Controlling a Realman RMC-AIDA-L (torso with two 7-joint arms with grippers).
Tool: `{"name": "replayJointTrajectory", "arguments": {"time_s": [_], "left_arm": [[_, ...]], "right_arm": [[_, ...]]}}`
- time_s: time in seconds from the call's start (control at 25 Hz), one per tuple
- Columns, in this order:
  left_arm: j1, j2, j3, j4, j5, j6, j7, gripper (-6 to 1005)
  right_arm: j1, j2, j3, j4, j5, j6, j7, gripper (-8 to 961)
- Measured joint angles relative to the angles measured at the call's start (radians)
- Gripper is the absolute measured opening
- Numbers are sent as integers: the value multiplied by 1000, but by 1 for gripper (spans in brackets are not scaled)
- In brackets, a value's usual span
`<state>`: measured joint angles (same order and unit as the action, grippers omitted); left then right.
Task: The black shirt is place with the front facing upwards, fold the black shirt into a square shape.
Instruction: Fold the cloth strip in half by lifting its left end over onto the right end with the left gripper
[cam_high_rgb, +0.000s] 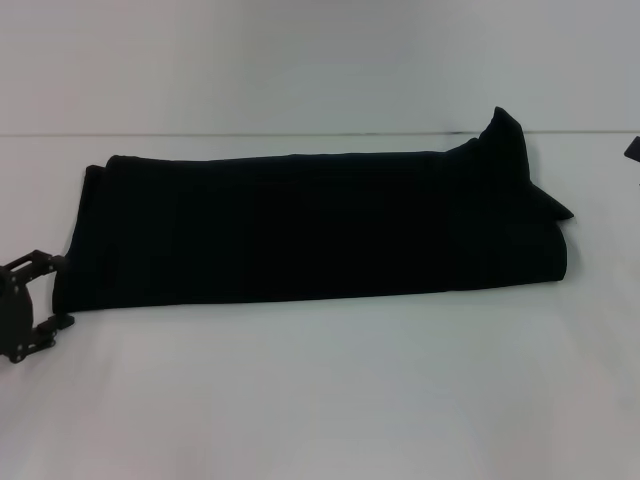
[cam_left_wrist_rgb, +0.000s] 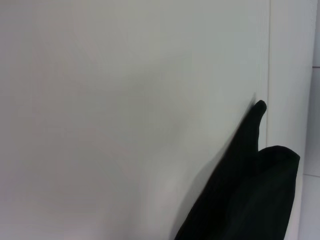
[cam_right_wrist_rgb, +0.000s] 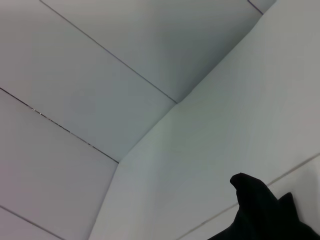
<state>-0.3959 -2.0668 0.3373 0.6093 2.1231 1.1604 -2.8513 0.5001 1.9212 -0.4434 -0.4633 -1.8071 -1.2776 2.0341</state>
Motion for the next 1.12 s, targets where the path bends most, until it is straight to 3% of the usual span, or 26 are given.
{"name": "replayJointTrajectory", "arguments": {"time_s": [0.48,0.76,0.88,1.12], "left_arm": [[-43,2,3,-28,0,-31,17,734],[-118,1,-8,-31,-72,3,191,729],[-103,5,-8,-32,-116,40,239,726],[-32,8,-8,-38,-76,37,200,722]], "right_arm": [[1,-1,0,0,0,12,0,852],[0,-1,0,1,0,15,0,852],[-1,-1,0,2,0,20,0,852],[-9,0,0,6,0,33,0,852]]}}
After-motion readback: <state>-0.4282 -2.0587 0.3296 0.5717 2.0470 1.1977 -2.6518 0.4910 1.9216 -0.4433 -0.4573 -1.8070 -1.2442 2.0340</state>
